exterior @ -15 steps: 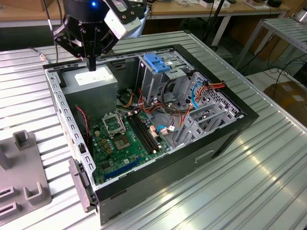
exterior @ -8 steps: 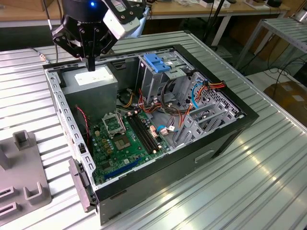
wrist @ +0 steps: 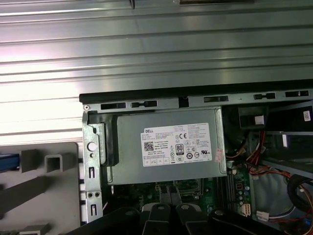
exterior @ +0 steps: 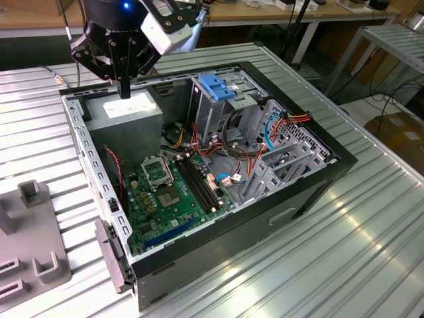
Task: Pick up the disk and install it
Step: 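Reach for the disk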
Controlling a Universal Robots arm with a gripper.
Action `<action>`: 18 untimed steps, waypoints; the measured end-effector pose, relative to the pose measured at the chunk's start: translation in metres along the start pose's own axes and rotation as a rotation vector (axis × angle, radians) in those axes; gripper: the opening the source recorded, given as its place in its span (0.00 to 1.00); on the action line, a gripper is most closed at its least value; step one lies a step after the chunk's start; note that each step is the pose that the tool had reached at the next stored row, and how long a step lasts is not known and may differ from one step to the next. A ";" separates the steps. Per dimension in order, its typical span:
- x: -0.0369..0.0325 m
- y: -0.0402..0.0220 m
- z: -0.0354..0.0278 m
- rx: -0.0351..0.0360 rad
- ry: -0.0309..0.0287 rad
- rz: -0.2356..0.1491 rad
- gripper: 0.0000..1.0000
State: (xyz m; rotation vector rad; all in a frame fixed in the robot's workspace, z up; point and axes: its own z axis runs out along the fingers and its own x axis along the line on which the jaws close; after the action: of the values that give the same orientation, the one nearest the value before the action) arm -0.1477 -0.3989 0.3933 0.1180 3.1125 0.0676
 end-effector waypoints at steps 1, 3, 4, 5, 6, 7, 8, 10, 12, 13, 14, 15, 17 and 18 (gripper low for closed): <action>0.0002 0.0000 0.0000 0.0000 0.0000 0.000 0.10; 0.0008 -0.0001 0.0000 -0.0001 0.0000 0.000 0.10; 0.0010 -0.0001 0.0000 0.0000 0.0000 0.000 0.10; 0.0014 -0.0001 -0.0001 0.0000 0.0000 0.000 0.10; 0.0017 -0.0001 -0.0001 0.0001 0.0001 0.000 0.10; 0.0021 -0.0002 -0.0001 0.0000 0.0000 0.000 0.10; 0.0027 -0.0002 -0.0001 0.0000 0.0000 0.000 0.10; 0.0033 -0.0002 -0.0001 0.0000 0.0000 0.000 0.10; 0.0040 -0.0003 -0.0001 0.0000 0.0000 0.000 0.10; 0.0043 -0.0003 -0.0001 0.0000 0.0000 0.000 0.10; 0.0046 -0.0003 -0.0001 0.0000 0.0000 0.000 0.10; 0.0049 -0.0004 -0.0001 0.0000 0.0000 0.000 0.10; 0.0058 -0.0004 -0.0002 0.0000 0.0000 0.000 0.10; 0.0062 -0.0005 -0.0002 0.0000 0.0000 0.000 0.10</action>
State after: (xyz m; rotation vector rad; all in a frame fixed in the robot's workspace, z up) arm -0.1539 -0.3989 0.3933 0.1180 3.1125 0.0677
